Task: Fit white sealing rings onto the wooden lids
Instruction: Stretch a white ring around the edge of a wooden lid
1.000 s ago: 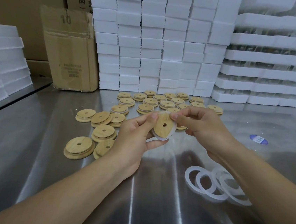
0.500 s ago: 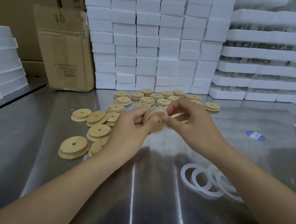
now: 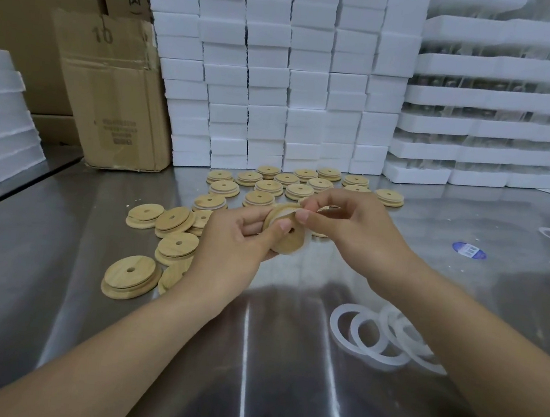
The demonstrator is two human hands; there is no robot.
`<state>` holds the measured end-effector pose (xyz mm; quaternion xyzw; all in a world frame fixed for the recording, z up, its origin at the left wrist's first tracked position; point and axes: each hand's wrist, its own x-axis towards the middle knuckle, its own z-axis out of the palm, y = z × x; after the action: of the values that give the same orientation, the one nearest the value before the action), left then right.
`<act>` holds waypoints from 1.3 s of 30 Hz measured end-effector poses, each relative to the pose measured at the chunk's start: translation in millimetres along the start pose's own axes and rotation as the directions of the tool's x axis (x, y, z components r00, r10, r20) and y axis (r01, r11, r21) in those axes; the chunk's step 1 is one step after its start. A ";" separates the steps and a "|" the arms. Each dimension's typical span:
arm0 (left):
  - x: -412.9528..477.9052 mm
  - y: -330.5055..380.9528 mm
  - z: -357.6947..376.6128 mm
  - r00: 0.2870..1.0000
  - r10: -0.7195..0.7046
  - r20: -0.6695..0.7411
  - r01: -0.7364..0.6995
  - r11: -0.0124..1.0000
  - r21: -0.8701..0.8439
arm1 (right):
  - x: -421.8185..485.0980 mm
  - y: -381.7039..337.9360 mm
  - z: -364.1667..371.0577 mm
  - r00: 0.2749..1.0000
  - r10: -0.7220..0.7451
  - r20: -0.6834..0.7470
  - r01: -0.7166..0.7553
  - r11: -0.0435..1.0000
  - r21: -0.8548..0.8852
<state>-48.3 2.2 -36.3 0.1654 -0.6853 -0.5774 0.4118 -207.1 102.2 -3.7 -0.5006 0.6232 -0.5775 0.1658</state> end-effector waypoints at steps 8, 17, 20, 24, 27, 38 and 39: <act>-1.8 3.1 -1.3 0.992 -0.129 -0.001 0.128 0.985 -0.118 | 1.1 3.3 -1.3 0.992 0.120 -0.030 -0.120 0.993 -0.007; -1.7 0.3 -4.5 0.997 -0.051 0.060 0.041 0.987 0.154 | -2.1 1.6 -0.1 0.986 -0.158 0.061 0.169 0.944 -0.285; -1.6 1.9 -4.2 0.996 -0.046 0.076 0.036 0.991 0.126 | -0.2 1.2 -1.0 0.997 -0.075 0.020 0.077 0.980 -0.185; -2.0 2.7 -3.5 0.996 -0.047 0.074 0.042 0.997 0.061 | 0.6 1.1 -2.2 0.997 0.077 -0.017 -0.077 0.997 -0.012; -3.1 1.9 -2.3 0.997 -0.065 0.050 0.066 0.998 -0.010 | 0.2 -2.3 -4.6 0.985 0.170 -0.019 -0.168 0.983 0.076; -3.1 1.4 -1.4 0.985 -0.166 0.049 0.172 0.970 -0.172 | -0.5 -5.9 -8.2 0.971 0.214 0.105 -0.229 0.961 0.158; -2.5 0.6 -2.4 0.989 -0.144 0.039 0.148 0.982 -0.114 | -0.4 -5.3 -9.1 0.980 0.167 0.110 -0.180 0.977 0.118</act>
<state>-44.8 2.5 -36.7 0.1821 -0.6427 -0.6475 0.3667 -211.8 108.5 3.4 -0.4606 0.6174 -0.5738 0.2782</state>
